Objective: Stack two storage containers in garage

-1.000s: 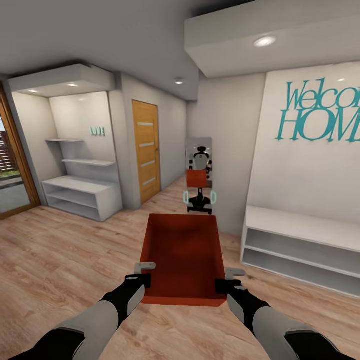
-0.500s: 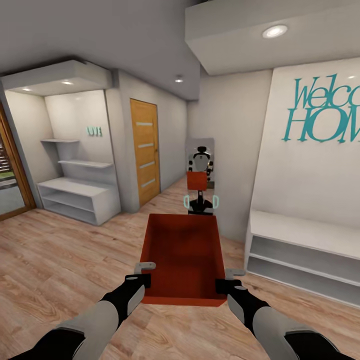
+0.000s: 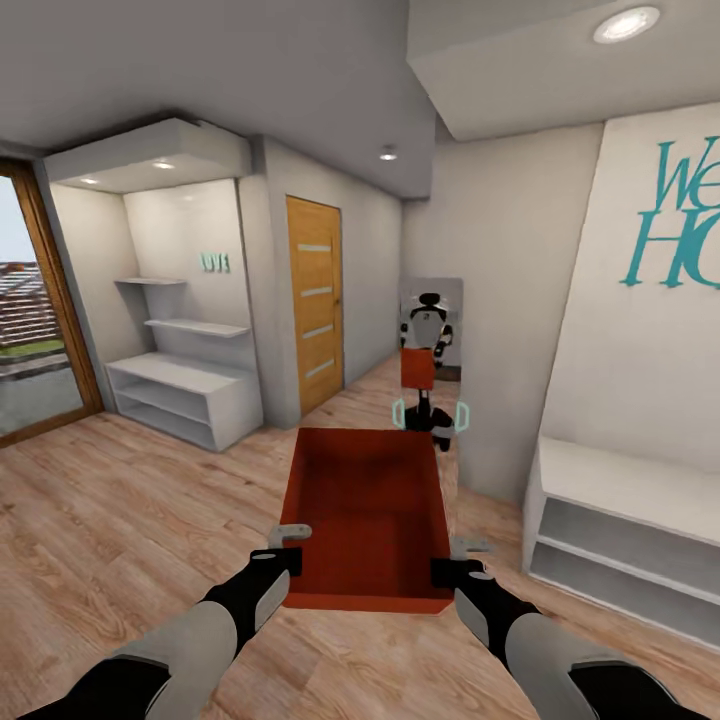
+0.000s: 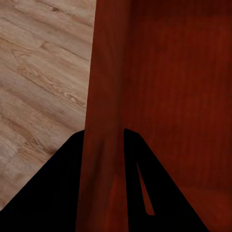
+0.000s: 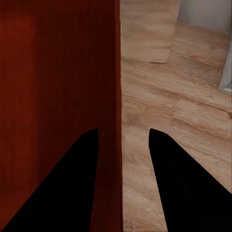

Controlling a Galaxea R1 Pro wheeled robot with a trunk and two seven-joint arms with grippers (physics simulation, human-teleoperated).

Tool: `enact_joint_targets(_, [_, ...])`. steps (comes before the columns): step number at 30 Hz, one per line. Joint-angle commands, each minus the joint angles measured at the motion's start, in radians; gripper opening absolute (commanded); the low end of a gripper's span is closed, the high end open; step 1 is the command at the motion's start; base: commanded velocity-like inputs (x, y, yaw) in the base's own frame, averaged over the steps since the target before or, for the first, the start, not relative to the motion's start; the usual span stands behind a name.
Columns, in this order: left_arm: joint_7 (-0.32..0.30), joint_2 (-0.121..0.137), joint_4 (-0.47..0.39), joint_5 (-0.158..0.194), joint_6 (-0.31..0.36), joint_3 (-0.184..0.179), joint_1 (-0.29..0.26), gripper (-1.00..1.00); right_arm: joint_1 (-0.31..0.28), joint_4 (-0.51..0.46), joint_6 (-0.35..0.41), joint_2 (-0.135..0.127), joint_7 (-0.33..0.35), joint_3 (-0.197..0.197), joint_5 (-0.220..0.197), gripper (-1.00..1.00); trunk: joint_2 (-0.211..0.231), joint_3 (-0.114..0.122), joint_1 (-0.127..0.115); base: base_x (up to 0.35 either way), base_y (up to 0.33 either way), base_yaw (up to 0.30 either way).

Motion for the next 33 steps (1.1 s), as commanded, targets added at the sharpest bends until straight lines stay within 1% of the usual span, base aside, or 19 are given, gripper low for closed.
enact_joint_targets(1, [0.018, 0.003, -0.005, -0.021, 0.001, 0.006, -0.001, -1.0, 0.0, 0.003, 0.0, 0.0, -0.004, 0.006, -0.017, -1.0, -0.001, 0.0, 0.001, 0.322, 0.0, 0.268])
enact_joint_targets(33, [0.018, 0.003, -0.005, -0.021, 0.001, 0.006, -0.001, -1.0, 0.0, 0.002, -0.001, 0.0, -0.004, 0.006, -0.017, -1.0, -0.001, 0.0, 0.001, 0.322, 0.0, 0.267])
